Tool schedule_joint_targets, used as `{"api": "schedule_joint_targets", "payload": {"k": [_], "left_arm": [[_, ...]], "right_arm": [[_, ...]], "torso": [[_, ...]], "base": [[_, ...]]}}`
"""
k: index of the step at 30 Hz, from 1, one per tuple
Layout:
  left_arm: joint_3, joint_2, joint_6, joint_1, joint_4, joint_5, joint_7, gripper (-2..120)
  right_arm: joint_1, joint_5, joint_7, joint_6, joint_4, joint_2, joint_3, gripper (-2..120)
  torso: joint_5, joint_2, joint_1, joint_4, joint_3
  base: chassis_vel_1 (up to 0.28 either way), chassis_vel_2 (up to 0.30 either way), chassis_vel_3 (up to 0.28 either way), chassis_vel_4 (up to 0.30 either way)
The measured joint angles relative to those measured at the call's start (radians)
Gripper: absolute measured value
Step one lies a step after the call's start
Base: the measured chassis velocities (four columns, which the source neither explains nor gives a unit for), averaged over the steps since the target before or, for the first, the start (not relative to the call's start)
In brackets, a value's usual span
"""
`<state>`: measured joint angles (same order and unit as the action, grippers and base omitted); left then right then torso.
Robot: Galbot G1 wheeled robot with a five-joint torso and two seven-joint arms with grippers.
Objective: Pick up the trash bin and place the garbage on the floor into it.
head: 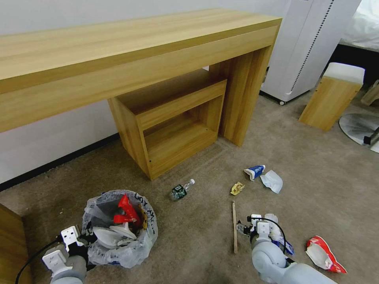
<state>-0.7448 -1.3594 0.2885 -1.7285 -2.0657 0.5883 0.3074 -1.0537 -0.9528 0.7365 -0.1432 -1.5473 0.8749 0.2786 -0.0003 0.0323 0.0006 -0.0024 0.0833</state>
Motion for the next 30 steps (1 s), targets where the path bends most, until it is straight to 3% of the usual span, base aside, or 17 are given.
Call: {"api": "schedule_joint_targets", "payload": {"k": [30], "left_arm": [[0.007,-0.038,-0.010,-0.012,-0.022,-0.009,-0.008,0]], "right_arm": [[0.167,0.109,-0.096,0.129,0.291,0.115,0.239,84]], "torso": [[0.0002,0.000,0.000,0.0002,0.000]], "base": [[0.000,0.000,0.000,0.000]]}}
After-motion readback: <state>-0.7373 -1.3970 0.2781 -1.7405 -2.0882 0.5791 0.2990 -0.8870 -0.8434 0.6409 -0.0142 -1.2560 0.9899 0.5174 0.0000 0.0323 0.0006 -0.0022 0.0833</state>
